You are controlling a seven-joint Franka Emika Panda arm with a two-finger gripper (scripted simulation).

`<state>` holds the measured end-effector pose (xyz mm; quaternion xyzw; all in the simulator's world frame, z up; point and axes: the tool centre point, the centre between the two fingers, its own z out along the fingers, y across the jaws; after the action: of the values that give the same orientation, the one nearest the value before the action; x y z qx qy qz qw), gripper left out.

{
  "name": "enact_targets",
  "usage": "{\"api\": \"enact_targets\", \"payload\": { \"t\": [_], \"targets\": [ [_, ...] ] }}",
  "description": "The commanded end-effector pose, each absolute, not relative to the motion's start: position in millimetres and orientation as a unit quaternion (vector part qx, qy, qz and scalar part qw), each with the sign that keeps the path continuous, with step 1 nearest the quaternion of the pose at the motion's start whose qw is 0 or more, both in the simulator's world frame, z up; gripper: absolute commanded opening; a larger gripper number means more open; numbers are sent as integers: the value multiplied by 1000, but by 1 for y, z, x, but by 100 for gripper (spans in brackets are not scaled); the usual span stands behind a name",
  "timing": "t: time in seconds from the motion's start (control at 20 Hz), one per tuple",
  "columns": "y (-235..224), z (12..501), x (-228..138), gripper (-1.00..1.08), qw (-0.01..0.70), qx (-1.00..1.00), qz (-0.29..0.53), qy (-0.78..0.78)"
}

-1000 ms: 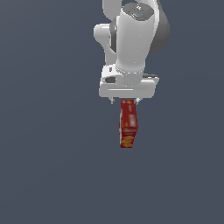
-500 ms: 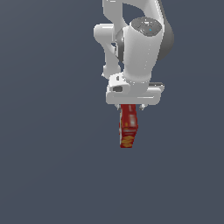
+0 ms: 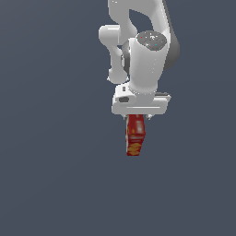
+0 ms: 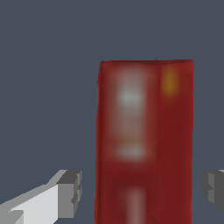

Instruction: Pick up the object and move it to a goal position.

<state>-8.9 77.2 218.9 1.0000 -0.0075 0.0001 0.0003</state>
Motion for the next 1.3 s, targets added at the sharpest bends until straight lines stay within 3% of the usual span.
{"api": "enact_targets", "payload": {
  "t": [0.0,0.35,0.4,1.25],
  "targets": [
    [78,206,-9,100,0,1000,0,-8],
    [78,192,-8,100,0,1000,0,-8],
    [78,192,-8,-100,0,1000,0,-8],
    [71,205,-3,-100,0,1000,0,-8]
  ]
}}
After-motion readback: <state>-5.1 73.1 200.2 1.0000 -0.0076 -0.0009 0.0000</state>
